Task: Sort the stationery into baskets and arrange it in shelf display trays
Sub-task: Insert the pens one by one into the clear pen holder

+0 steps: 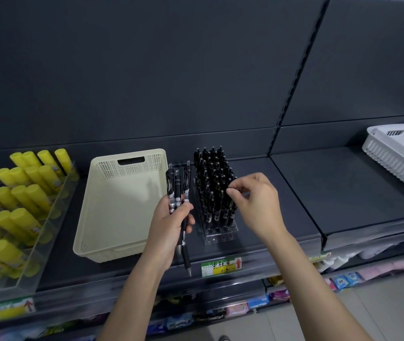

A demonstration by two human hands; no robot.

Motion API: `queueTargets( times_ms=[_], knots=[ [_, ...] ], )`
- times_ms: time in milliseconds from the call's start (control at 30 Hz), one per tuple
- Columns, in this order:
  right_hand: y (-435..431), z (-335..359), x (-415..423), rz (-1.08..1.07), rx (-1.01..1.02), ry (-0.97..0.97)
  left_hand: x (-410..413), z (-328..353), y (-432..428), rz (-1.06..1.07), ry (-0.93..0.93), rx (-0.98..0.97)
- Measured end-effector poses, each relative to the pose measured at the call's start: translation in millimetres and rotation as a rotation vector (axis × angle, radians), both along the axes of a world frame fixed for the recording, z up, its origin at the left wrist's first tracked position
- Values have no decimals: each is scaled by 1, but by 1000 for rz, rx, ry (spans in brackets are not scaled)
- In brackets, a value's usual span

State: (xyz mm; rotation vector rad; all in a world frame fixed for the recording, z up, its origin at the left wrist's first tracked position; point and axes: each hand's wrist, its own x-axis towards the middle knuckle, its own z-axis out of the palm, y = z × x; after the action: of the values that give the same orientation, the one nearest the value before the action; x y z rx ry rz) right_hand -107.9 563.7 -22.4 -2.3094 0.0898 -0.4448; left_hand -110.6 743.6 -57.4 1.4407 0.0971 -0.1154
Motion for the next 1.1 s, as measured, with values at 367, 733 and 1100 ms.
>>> queueTargets(
  times_ms=[367, 733, 1100],
  knots=[
    [3, 9, -11, -10, -10, 0, -3, -4, 3, -12, -18, -10],
    [38, 27, -28, 114, 642, 101, -14, 9, -3, -321, -104, -168],
    [22, 24, -28, -79, 644, -74, -6, -1, 7, 53, -68, 220]
  ],
)
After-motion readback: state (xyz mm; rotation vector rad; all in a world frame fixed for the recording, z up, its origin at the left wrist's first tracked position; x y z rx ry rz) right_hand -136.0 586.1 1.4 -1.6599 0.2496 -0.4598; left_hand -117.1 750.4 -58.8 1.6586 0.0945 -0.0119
